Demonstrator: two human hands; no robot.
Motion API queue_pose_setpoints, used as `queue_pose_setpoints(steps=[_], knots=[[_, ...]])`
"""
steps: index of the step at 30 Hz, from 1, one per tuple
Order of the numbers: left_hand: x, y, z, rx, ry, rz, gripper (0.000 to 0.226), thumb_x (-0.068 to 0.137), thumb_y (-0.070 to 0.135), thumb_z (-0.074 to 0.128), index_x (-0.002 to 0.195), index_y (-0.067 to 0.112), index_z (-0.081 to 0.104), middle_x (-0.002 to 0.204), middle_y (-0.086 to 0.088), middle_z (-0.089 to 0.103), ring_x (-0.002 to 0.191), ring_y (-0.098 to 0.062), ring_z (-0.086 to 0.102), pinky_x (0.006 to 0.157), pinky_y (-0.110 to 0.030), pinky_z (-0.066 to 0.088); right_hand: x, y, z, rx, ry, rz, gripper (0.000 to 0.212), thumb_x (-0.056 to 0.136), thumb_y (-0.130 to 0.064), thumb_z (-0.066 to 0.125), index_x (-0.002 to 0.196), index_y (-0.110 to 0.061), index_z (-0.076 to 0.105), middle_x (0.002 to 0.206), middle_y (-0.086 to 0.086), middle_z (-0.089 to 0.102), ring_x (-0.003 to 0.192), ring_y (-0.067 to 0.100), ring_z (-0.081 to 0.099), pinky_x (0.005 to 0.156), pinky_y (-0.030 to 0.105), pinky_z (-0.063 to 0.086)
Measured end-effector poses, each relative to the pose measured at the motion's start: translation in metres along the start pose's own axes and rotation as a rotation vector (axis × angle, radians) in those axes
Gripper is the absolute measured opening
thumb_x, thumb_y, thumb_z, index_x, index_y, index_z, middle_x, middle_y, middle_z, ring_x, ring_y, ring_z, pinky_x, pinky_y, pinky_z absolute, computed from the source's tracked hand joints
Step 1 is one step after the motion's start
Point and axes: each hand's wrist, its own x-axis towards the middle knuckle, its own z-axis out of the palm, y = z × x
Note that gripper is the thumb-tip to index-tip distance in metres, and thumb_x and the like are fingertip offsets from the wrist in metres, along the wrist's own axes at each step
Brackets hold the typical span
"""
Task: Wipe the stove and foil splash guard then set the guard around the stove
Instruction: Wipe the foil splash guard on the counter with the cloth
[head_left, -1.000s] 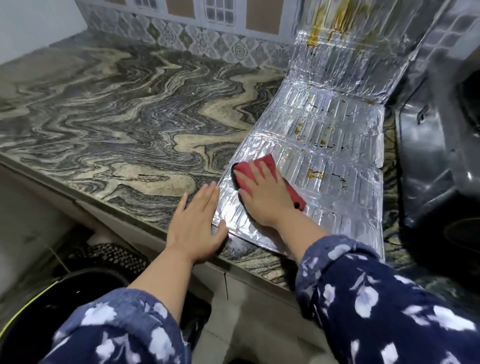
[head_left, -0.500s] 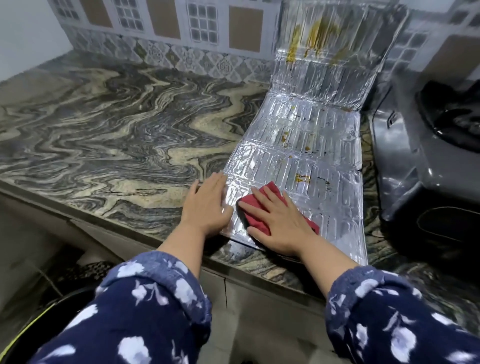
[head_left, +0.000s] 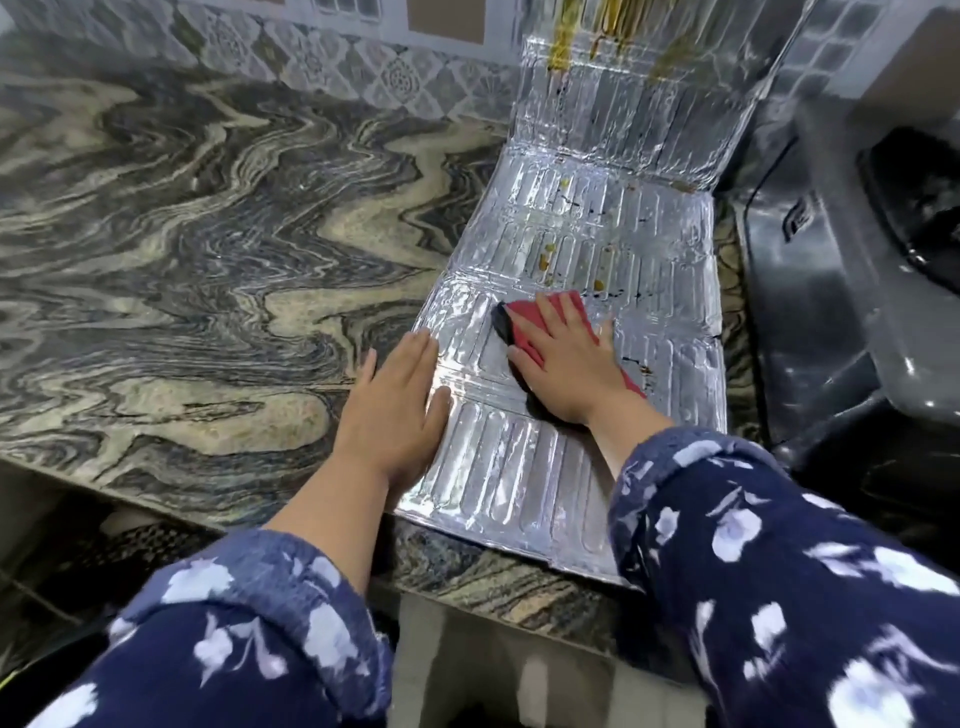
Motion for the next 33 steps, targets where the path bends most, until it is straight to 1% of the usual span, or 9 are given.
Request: queue_pose_setpoints(steps=[6, 9, 12, 17, 20, 23, 27, 29, 33], knots=[[0.002, -0.001, 0.003, -0.001, 0.027, -0.021, 0.061, 0.098, 0.044, 0.022, 0.152, 0.022, 0.004, 0.16, 0.01, 0.0, 0.146, -0.004, -0.002, 0.119, -0.035, -0.006, 0.055, 0.029, -0.008, -0.038, 0.021, 0.099, 0.058, 0.095, -0.059, 0.011, 0.15, -0.039, 0.006, 0.162, -0.005, -0.007, 0.148, 0.021, -0.012, 0.112, 0.063, -0.012], [0.003, -0.002, 0.005, 0.032, 0.018, -0.023, 0.062, 0.097, 0.045, 0.018, 0.152, 0.02, 0.004, 0.16, 0.008, 0.001, 0.146, -0.005, -0.001, 0.12, -0.037, -0.003, 0.051, 0.025, -0.008, -0.032, 0.024, 0.089, 0.057, 0.097, -0.055, 0.011, 0.15, -0.037, 0.005, 0.162, -0.003, -0.009, 0.148, 0.023, -0.013, 0.114, 0.061, -0.009], [0.005, -0.001, 0.006, 0.047, 0.008, -0.03, 0.066, 0.092, 0.046, 0.014, 0.152, 0.018, 0.007, 0.16, 0.006, 0.005, 0.147, -0.006, 0.001, 0.12, -0.038, 0.0, 0.014, 0.01, -0.001, 0.021, 0.019, 0.018, 0.053, 0.098, -0.05, 0.013, 0.15, -0.039, 0.004, 0.161, -0.002, -0.01, 0.148, 0.023, -0.014, 0.117, 0.055, -0.009], [0.004, 0.001, 0.002, 0.067, -0.018, -0.032, 0.07, 0.089, 0.048, 0.012, 0.152, 0.017, 0.009, 0.16, 0.004, 0.007, 0.147, -0.009, 0.003, 0.119, -0.039, 0.001, -0.073, -0.016, 0.013, 0.046, 0.004, -0.131, 0.053, 0.097, -0.054, 0.016, 0.148, -0.046, 0.005, 0.162, -0.001, -0.007, 0.148, 0.023, -0.014, 0.117, 0.05, -0.01], [0.003, 0.003, 0.0, 0.065, -0.037, -0.029, 0.072, 0.088, 0.048, 0.012, 0.152, 0.016, 0.009, 0.16, 0.003, 0.008, 0.147, -0.01, 0.004, 0.119, -0.04, 0.001, -0.113, -0.007, 0.016, 0.037, -0.038, -0.198, 0.054, 0.095, -0.059, 0.02, 0.145, -0.051, 0.005, 0.161, -0.004, -0.009, 0.147, 0.022, -0.016, 0.118, 0.048, -0.011], [0.002, 0.003, -0.001, 0.065, -0.034, -0.035, 0.071, 0.088, 0.049, 0.013, 0.152, 0.018, 0.009, 0.16, 0.004, 0.008, 0.147, -0.01, 0.005, 0.119, -0.039, 0.001, -0.129, 0.017, 0.014, 0.003, -0.065, -0.222, 0.056, 0.091, -0.065, 0.017, 0.144, -0.055, 0.002, 0.16, -0.008, -0.012, 0.147, 0.019, -0.018, 0.117, 0.046, -0.011], [0.003, 0.001, 0.001, 0.063, -0.027, -0.036, 0.072, 0.088, 0.049, 0.014, 0.152, 0.017, 0.011, 0.16, 0.004, 0.009, 0.147, -0.009, 0.006, 0.118, -0.038, 0.0, -0.112, 0.044, 0.009, -0.008, -0.036, -0.172, 0.057, 0.091, -0.067, 0.015, 0.144, -0.054, 0.0, 0.161, -0.008, -0.01, 0.147, 0.02, -0.016, 0.118, 0.049, -0.007], [0.005, -0.001, 0.003, 0.063, -0.014, -0.031, 0.072, 0.088, 0.051, 0.013, 0.152, 0.017, 0.012, 0.16, 0.003, 0.01, 0.147, -0.009, 0.006, 0.118, -0.039, 0.001, -0.093, 0.055, 0.005, -0.012, -0.003, -0.115, 0.057, 0.092, -0.067, 0.015, 0.145, -0.052, 0.001, 0.161, -0.006, -0.008, 0.148, 0.021, -0.013, 0.119, 0.05, -0.005], [0.006, -0.005, 0.005, 0.074, -0.003, -0.012, 0.079, 0.084, 0.057, 0.006, 0.152, 0.018, 0.013, 0.16, 0.002, 0.012, 0.147, -0.01, 0.008, 0.118, -0.038, 0.002, -0.052, 0.075, -0.002, 0.012, 0.019, 0.027, 0.061, 0.09, -0.069, 0.015, 0.146, -0.049, 0.003, 0.162, -0.004, -0.006, 0.148, 0.024, -0.011, 0.118, 0.053, -0.002]])
